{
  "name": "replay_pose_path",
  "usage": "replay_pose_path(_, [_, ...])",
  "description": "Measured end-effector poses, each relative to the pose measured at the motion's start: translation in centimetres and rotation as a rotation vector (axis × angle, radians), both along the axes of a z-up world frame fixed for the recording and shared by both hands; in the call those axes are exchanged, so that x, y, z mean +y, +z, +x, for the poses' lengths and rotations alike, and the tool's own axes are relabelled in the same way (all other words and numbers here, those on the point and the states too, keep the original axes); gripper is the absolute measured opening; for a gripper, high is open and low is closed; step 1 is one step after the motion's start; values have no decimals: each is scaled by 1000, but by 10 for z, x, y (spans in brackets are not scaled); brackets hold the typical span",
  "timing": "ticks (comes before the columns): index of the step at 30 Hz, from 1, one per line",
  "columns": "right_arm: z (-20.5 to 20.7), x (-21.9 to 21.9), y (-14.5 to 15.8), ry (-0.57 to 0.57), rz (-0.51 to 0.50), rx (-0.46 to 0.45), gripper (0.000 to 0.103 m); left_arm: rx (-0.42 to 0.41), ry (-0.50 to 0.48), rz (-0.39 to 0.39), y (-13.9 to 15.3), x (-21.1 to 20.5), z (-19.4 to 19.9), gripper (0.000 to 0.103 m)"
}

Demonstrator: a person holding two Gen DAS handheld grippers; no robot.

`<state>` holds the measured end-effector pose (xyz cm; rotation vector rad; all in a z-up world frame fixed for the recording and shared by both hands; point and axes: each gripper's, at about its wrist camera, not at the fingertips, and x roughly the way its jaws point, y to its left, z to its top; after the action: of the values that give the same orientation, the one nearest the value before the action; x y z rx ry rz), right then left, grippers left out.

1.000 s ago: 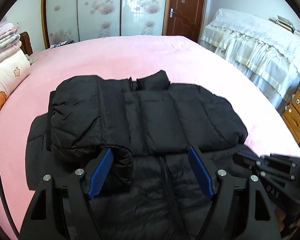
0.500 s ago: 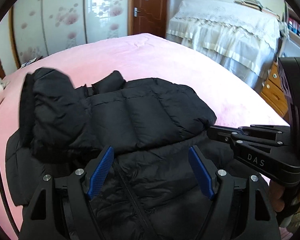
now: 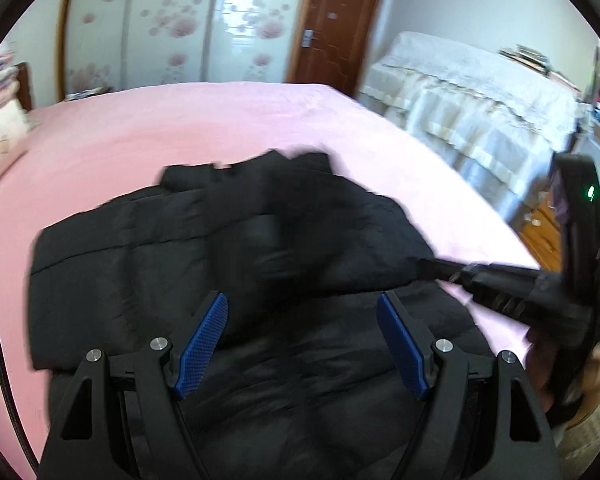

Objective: Fold large clothes

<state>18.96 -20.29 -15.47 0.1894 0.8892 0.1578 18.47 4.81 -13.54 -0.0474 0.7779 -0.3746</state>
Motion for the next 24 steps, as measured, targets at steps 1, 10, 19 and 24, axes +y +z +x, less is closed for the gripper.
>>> replay_pose_path(1, [3,0,1,4,14,2,3,-2,26,21,-2,8,-2,76])
replay_pose_path(10, [52,-6,-7,6,135,51,39,115,380,227,-49,102,1,76])
replay_pose_path(19, [115,-4,-47,9,248,193,42,293,596,70,-96,175,17,76])
replay_pose_path(24, [131,12,-57,39,220,205,42,330,634,28,-104,186,31,76])
